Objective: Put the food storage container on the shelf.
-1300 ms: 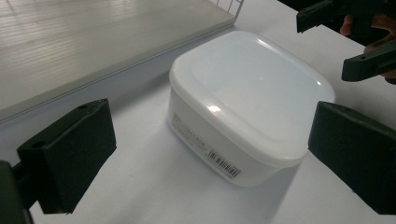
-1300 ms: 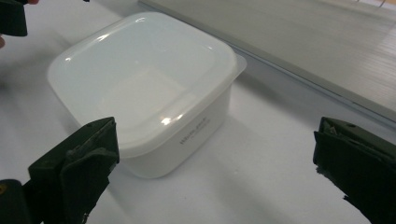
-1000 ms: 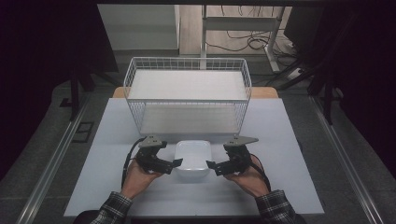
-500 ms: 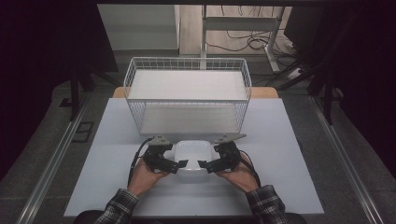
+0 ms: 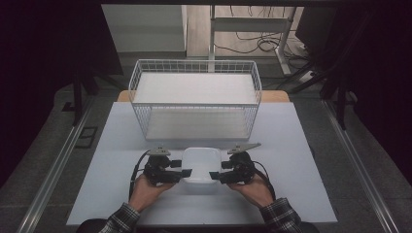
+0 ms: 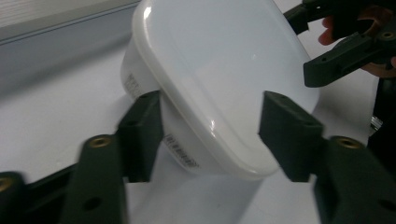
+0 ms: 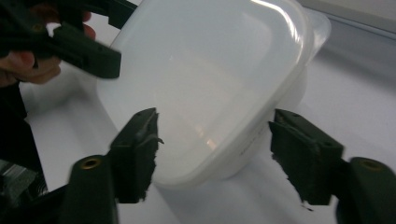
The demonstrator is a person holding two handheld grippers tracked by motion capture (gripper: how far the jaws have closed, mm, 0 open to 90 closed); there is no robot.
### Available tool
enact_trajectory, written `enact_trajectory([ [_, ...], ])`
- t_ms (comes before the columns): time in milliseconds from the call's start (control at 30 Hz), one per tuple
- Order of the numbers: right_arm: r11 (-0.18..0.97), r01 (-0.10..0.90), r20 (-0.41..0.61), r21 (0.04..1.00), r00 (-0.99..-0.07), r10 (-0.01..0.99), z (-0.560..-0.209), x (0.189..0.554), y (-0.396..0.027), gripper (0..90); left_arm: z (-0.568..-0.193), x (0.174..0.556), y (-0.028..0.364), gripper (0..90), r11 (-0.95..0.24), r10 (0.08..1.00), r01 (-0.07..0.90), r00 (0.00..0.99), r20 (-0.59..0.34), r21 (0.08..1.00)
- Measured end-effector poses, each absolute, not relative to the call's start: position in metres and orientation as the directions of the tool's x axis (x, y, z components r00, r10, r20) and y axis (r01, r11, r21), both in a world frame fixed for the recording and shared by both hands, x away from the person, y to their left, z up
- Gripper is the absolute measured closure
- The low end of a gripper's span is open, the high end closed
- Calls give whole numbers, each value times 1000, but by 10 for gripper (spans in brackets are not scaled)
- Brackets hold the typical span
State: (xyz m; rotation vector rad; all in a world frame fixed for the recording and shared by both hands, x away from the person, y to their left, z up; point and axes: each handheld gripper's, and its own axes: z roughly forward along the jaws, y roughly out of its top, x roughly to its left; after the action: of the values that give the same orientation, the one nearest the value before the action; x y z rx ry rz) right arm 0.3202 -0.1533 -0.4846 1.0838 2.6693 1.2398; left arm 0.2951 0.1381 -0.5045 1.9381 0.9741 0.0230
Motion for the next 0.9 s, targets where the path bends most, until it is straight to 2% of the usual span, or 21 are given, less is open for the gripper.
enact_trajectory([
  [33,456,573,238,681,-762,602,-480,316,-154,458,-502,293,141,524,-240,647,623,675,-356,744],
  [100,456,565,221,687,-761,610,-478,314,-154,490,-501,292,142,541,-231,648,626,670,-362,745],
  [133,452,569,207,687,-749,629,-475,311,-155,556,-501,291,143,599,-216,654,622,665,-361,753],
  [167,452,569,207,687,-749,629,-475,311,-155,556,-501,291,143,618,-216,654,622,665,-361,753],
  [200,430,571,201,699,-734,649,-474,309,-155,596,-500,290,144,645,-193,662,622,653,-367,759],
  [367,374,590,230,715,-704,671,-474,310,-157,661,-500,288,144,680,-171,679,627,634,-371,760],
  [400,349,589,228,729,-689,688,-474,310,-159,715,-499,288,144,733,-164,681,628,630,-373,761],
  [433,349,589,228,729,-689,688,-474,310,-159,715,-499,287,144,733,-160,688,626,625,-369,763],
  [467,335,590,223,735,-677,701,-474,310,-160,757,-499,286,142,783,-170,696,619,627,-351,767],
  [533,324,579,200,749,-663,722,-474,309,-160,756,-499,286,139,785,-164,703,613,622,-345,773],
  [667,273,566,219,778,-651,727,-472,308,-162,760,-495,286,142,789,-124,701,589,622,-349,799],
  [900,268,532,198,803,-663,722,-469,307,-158,762,-490,287,145,789,-115,721,562,614,-321,819],
])
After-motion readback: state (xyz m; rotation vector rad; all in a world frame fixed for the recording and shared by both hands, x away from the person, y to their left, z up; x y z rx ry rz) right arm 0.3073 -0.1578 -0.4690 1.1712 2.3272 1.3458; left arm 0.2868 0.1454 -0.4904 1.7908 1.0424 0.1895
